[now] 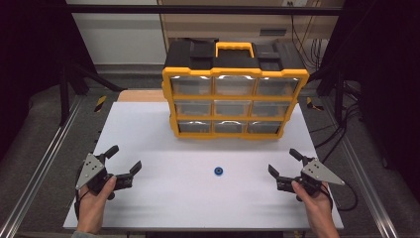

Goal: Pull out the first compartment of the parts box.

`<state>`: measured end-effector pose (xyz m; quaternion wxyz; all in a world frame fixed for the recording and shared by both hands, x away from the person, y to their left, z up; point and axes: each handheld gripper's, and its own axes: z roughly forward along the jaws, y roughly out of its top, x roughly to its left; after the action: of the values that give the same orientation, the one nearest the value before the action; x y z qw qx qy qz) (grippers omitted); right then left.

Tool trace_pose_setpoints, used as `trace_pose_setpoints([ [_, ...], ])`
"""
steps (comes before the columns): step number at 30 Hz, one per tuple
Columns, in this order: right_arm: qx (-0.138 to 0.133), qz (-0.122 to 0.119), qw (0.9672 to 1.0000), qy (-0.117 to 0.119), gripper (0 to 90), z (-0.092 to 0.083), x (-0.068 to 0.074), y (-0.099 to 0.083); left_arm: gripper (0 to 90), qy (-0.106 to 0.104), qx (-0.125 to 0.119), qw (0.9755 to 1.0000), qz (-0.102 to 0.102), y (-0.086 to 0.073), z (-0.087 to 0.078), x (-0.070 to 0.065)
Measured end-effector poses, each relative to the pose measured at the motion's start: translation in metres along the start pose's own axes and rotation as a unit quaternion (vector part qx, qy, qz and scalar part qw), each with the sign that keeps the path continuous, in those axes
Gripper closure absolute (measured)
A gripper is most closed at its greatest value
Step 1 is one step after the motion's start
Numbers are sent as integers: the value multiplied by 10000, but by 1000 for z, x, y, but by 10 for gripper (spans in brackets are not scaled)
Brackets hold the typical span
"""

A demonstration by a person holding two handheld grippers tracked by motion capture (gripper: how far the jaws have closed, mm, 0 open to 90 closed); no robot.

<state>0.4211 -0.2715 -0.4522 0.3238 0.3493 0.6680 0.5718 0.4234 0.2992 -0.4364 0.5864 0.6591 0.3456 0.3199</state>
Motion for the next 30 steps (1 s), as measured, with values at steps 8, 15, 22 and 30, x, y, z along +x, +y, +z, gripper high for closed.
trace_pose_setpoints([
  [8,-11,-102,9999,53,57,0,1,0,7,-55,117,9999,104,0,4,-8],
  [15,55,-272,9995,145,54,2,8,0,6,-27,95,9999,53,0,5,-8],
  [22,66,-244,9994,250,44,5,12,0,7,-7,88,10000,41,0,6,-9],
  [30,95,-221,9995,203,40,7,15,2,8,115,233,9995,193,5,10,-17],
])
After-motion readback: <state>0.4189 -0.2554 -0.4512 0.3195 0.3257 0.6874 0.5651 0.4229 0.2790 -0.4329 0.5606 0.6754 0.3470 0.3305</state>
